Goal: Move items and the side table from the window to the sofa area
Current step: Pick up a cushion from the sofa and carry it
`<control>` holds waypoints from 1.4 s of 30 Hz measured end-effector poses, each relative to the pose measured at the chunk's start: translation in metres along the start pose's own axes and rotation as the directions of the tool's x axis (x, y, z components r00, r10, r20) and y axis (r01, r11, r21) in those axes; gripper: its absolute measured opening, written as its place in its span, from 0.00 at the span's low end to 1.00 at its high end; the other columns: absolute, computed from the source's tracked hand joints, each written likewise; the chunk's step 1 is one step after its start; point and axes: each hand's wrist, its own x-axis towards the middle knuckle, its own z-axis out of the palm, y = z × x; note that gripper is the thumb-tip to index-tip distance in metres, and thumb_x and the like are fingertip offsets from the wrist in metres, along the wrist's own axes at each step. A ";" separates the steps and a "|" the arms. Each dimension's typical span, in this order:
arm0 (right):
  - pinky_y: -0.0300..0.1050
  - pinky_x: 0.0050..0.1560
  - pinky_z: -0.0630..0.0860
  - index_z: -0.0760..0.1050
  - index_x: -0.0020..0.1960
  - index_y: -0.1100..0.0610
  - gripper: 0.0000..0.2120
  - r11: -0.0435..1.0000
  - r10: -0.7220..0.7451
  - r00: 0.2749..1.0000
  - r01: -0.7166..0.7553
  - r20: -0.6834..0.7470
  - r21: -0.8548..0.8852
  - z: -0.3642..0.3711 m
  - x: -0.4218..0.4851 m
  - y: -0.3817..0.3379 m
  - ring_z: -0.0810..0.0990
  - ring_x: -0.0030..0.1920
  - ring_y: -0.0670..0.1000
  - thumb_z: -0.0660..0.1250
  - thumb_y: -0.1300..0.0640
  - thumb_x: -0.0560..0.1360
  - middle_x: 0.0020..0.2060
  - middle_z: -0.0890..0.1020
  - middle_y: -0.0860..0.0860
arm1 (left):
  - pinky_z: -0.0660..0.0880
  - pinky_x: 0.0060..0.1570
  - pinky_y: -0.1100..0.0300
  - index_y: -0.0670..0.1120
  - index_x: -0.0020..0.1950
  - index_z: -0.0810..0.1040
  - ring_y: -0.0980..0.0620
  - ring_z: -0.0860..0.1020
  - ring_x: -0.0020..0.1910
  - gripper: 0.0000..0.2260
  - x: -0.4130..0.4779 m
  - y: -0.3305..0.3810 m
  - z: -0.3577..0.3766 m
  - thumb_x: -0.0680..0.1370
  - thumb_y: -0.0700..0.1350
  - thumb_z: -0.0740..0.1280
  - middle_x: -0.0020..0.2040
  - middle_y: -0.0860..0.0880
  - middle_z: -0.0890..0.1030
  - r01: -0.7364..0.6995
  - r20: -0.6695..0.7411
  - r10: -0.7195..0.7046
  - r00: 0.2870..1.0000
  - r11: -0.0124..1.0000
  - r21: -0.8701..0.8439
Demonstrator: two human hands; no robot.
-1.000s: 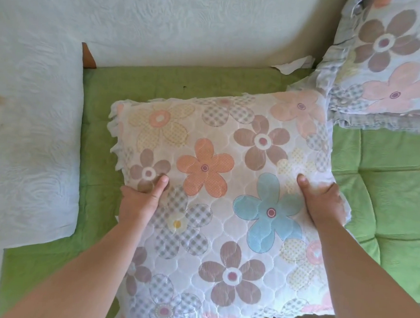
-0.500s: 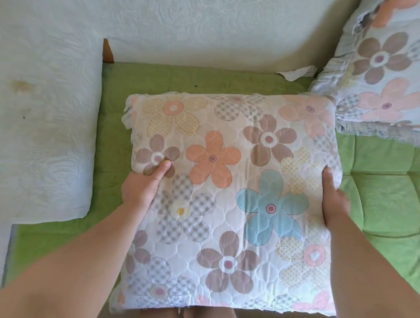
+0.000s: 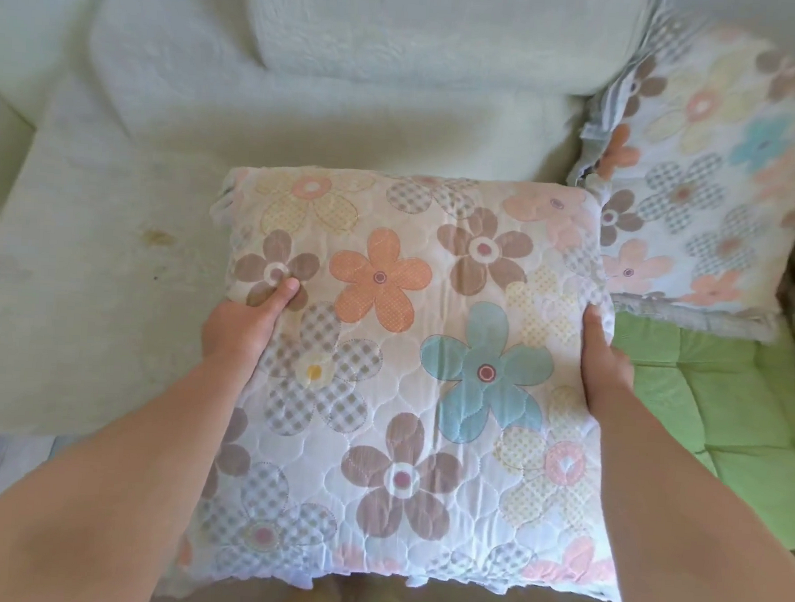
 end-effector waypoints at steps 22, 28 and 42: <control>0.47 0.51 0.65 0.70 0.66 0.65 0.42 0.787 0.401 0.816 -0.073 -0.417 0.612 -0.081 -0.218 0.126 0.74 0.60 0.60 0.57 0.29 0.70 0.54 0.76 0.57 | 0.74 0.48 0.53 0.39 0.52 0.79 0.39 0.79 0.50 0.43 -0.063 0.119 -0.016 0.60 0.77 0.62 0.50 0.40 0.82 -0.594 0.535 0.492 0.687 0.804 0.024; 0.53 0.65 0.66 0.70 0.67 0.63 0.42 0.713 0.548 0.702 -0.107 -0.456 0.693 -0.060 -0.316 0.171 0.72 0.64 0.61 0.55 0.29 0.70 0.64 0.74 0.61 | 0.72 0.48 0.54 0.42 0.52 0.80 0.41 0.79 0.50 0.37 -0.097 0.105 -0.032 0.63 0.73 0.65 0.51 0.42 0.82 -0.694 0.688 0.538 0.487 0.717 -0.070; 0.51 0.70 0.60 0.66 0.71 0.58 0.35 0.547 0.819 0.309 -0.164 -0.484 0.821 -0.004 -0.550 0.306 0.66 0.70 0.61 0.50 0.33 0.76 0.70 0.68 0.62 | 0.71 0.50 0.52 0.41 0.52 0.79 0.38 0.77 0.55 0.35 -0.252 -0.002 -0.043 0.64 0.72 0.66 0.57 0.38 0.80 -0.861 0.890 0.452 0.058 0.474 -0.185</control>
